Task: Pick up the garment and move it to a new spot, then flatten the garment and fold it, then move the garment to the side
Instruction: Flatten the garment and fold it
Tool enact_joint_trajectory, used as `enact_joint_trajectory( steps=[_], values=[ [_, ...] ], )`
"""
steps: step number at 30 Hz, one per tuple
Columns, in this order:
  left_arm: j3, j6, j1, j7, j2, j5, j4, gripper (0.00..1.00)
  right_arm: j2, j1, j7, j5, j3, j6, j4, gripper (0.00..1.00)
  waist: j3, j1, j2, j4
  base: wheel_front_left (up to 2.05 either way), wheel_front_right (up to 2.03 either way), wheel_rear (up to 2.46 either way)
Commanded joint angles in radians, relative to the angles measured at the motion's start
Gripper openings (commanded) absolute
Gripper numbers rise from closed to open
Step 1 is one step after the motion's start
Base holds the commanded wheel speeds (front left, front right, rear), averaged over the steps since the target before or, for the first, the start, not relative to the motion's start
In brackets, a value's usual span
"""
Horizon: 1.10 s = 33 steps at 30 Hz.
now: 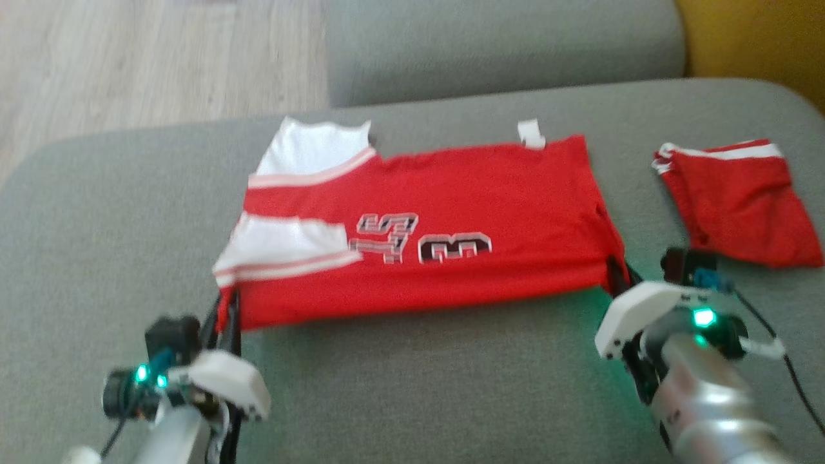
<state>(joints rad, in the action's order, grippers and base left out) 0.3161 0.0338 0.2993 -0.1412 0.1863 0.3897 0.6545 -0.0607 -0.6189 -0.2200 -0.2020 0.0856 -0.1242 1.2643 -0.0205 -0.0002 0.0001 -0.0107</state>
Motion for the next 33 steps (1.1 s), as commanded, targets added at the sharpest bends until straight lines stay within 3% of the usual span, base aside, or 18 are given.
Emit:
enact_joint_trajectory(
  steps=[1, 16, 24, 25, 26, 28, 29, 30, 31, 32, 33],
  values=[
    [-0.040, 0.011, 0.009, -0.003, 0.036, 0.008, -0.043, 0.00, 0.010, -0.008, -0.008, -0.022, 0.024, -0.007, -0.029, 0.00, 0.035, 0.0002, -0.0001, -0.014, 0.00, 0.00, 0.00],
    [-0.027, 0.071, -0.222, 0.060, 0.061, 0.028, -0.268, 0.00, 0.010, 0.134, 0.069, -0.073, 0.013, -0.007, -0.116, 0.00, 0.100, 0.0002, -0.0001, -0.037, 0.00, 0.00, 0.00],
    [-0.007, 0.071, -0.250, 0.083, 0.066, 0.030, -0.301, 0.00, 0.010, 0.207, 0.129, -0.073, -0.012, -0.007, -0.237, 0.00, 0.089, 0.0002, -0.0001, -0.033, 0.00, 0.00, 0.00],
    [-0.006, 0.071, -0.249, 0.082, 0.065, 0.030, -0.301, 0.00, 0.010, 0.215, 0.131, -0.067, -0.022, -0.007, -0.256, 0.27, 0.087, 0.0002, -0.0001, -0.032, 0.00, 0.00, 0.00],
    [-0.005, 0.071, -0.246, 0.081, 0.064, 0.031, -0.300, 0.00, 0.010, 0.224, 0.137, -0.060, -0.030, -0.007, -0.275, 0.96, 0.084, 0.0002, -0.0001, -0.031, 0.00, 0.00, 0.00],
    [-0.005, 0.070, -0.244, 0.079, 0.064, 0.032, -0.297, 0.00, 0.010, 0.232, 0.143, -0.055, -0.036, -0.007, -0.296, 1.00, 0.082, 0.0002, -0.0001, -0.031, 0.00, 0.00, 0.00],
    [-0.006, 0.070, -0.241, 0.075, 0.063, 0.033, -0.294, 0.10, 0.010, 0.240, 0.149, -0.052, -0.043, -0.007, -0.318, 1.00, 0.079, 0.0002, -0.0001, -0.030, 0.00, 0.00, 0.00],
    [-0.007, 0.071, -0.237, 0.069, 0.062, 0.034, -0.292, 0.47, 0.010, 0.247, 0.156, -0.048, -0.050, -0.007, -0.341, 1.00, 0.076, 0.0002, -0.0001, -0.029, 0.00, 0.00, 0.00],
    [-0.008, 0.071, -0.233, 0.064, 0.062, 0.035, -0.289, 0.93, 0.010, 0.254, 0.165, -0.045, -0.057, -0.007, -0.365, 1.00, 0.074, 0.0002, -0.0001, -0.029, 0.00, 0.00, 0.00],
    [-0.009, 0.072, -0.228, 0.059, 0.061, 0.035, -0.286, 1.00, 0.010, 0.261, 0.169, -0.042, -0.066, -0.007, -0.392, 1.00, 0.071, 0.0002, -0.0001, -0.028, 0.00, 0.00, 0.00],
    [-0.012, 0.073, -0.223, 0.053, 0.057, 0.039, -0.286, 1.00, 0.010, 0.268, 0.172, -0.037, -0.077, -0.007, -0.421, 1.00, 0.069, 0.0002, -0.0001, -0.027, 0.00, 0.00, 0.00]
  ],
)
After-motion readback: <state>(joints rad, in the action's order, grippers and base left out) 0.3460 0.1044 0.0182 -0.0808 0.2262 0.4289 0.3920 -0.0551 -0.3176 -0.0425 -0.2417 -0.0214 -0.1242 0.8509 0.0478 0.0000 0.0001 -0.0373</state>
